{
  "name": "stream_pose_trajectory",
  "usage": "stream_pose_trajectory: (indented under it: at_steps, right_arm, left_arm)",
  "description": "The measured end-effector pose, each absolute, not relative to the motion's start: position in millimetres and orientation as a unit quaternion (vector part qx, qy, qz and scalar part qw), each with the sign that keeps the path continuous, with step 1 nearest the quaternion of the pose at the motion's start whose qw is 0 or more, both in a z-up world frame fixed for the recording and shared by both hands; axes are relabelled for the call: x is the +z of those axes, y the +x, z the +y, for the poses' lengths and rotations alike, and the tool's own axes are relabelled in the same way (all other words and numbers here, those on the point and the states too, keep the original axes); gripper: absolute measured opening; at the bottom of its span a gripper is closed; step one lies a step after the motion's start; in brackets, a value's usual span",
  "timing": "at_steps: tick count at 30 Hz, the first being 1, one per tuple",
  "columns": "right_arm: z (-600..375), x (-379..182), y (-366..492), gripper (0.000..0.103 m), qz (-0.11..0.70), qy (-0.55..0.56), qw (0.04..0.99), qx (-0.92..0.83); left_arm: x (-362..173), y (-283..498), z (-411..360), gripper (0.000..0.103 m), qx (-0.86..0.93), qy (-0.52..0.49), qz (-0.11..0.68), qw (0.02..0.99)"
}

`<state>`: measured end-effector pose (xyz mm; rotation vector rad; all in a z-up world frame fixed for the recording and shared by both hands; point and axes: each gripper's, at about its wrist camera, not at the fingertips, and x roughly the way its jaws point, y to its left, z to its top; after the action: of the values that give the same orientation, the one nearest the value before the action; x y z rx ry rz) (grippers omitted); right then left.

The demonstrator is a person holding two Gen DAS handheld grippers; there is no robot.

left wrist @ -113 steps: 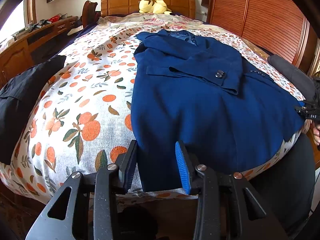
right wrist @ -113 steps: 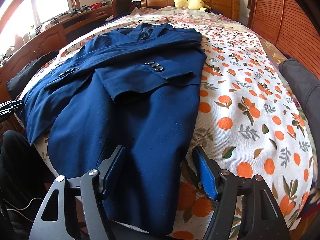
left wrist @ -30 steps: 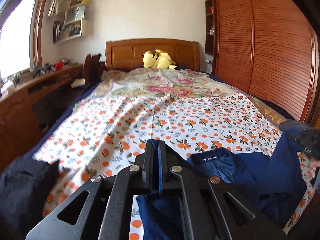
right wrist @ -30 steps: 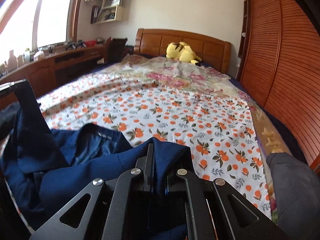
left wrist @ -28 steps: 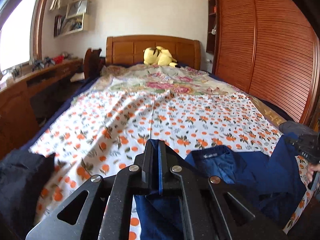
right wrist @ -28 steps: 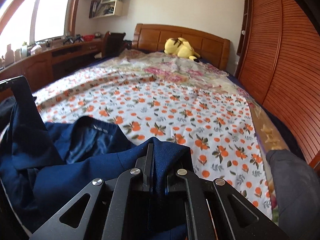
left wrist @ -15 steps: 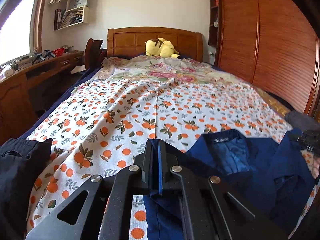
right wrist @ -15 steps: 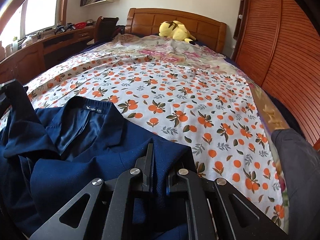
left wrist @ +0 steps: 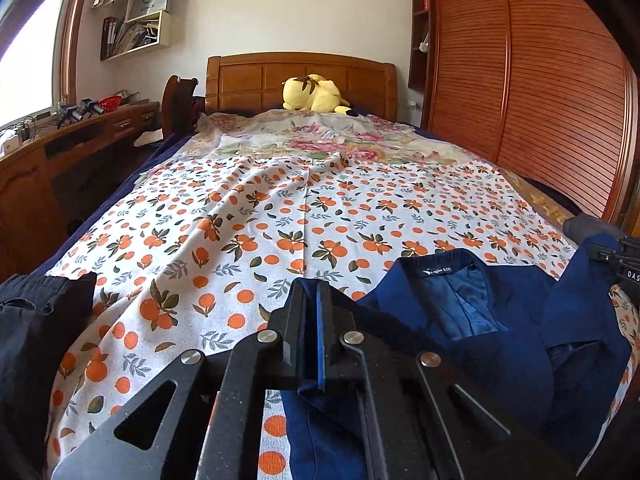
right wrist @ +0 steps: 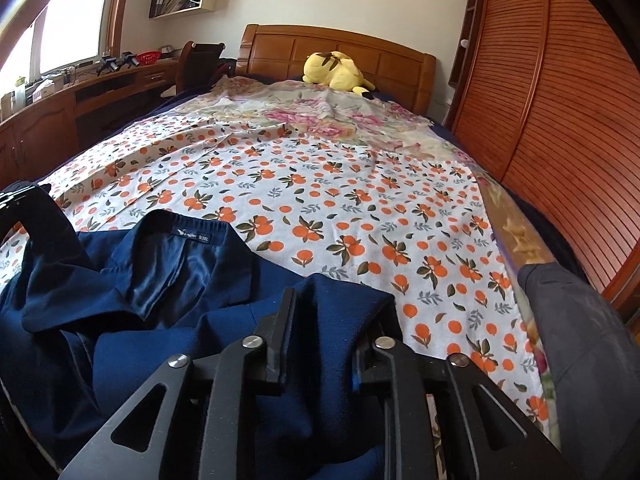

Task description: Fold large clothes

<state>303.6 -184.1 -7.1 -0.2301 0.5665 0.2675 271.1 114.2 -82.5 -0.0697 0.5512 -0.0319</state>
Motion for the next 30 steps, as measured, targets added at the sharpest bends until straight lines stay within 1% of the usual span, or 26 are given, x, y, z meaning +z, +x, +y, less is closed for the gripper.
stream_pose_trajectory:
  at_steps: [1,2,3,4,5,6,8,9,10,11,12,13,18,25,30]
  right_arm:
    - [-183,-6,303,0.037,0.281,-0.112,0.944,0.132]
    - [-183,-5,303,0.044,0.286,-0.111,0.942,0.134]
    - [-183,-5,303,0.047,0.293,-0.110,0.940,0.135]
    - [-183,-4,303,0.047,0.297,-0.110,0.939,0.135]
    - [-183,-4,302,0.047,0.300,-0.111,0.938,0.133]
    - [-184,-4,301,0.048,0.301,-0.115,0.938,0.128]
    - [-186,-2,299,0.049,0.303,-0.115,0.938,0.122]
    - [-187,-1,298,0.052,0.302,-0.115,0.939,0.117]
    - [-190,1,296,0.054,0.299,-0.114,0.941,0.111]
    - [-190,3,295,0.057,0.296,-0.115,0.942,0.109]
    - [-191,5,292,0.060,0.293,-0.116,0.943,0.106]
    - [-192,7,289,0.060,0.290,-0.117,0.944,0.106]
    - [-179,7,267,0.061,0.283,-0.127,0.938,0.155]
    - [-142,-18,240,0.061,0.320,-0.168,0.905,0.225]
    - [-132,-36,238,0.061,0.347,-0.211,0.884,0.230]
  left_arm:
    - [-82,270,115,0.003,-0.018,-0.036,0.272,0.962]
    - [-82,270,115,0.005,-0.020,-0.037,0.272,0.961]
    - [-82,269,116,0.006,-0.022,-0.040,0.273,0.961]
    - [-82,269,117,0.013,-0.025,-0.045,0.273,0.961]
    - [-82,267,119,0.029,-0.025,-0.051,0.272,0.961]
    - [-82,266,120,0.037,-0.025,-0.055,0.269,0.961]
    - [-80,263,122,0.046,-0.029,-0.056,0.264,0.962]
    - [-80,261,122,0.049,-0.029,-0.056,0.264,0.962]
    - [-79,260,122,0.058,-0.031,-0.056,0.263,0.963]
    - [-79,258,123,0.072,-0.033,-0.057,0.261,0.963]
    - [-79,255,123,0.078,-0.036,-0.059,0.258,0.964]
    - [-79,254,123,0.082,-0.038,-0.060,0.256,0.964]
    - [-77,245,120,0.082,-0.036,-0.050,0.250,0.966]
    - [-82,236,116,0.082,-0.037,-0.036,0.256,0.965]
    - [-83,229,118,0.082,-0.038,-0.035,0.255,0.966]
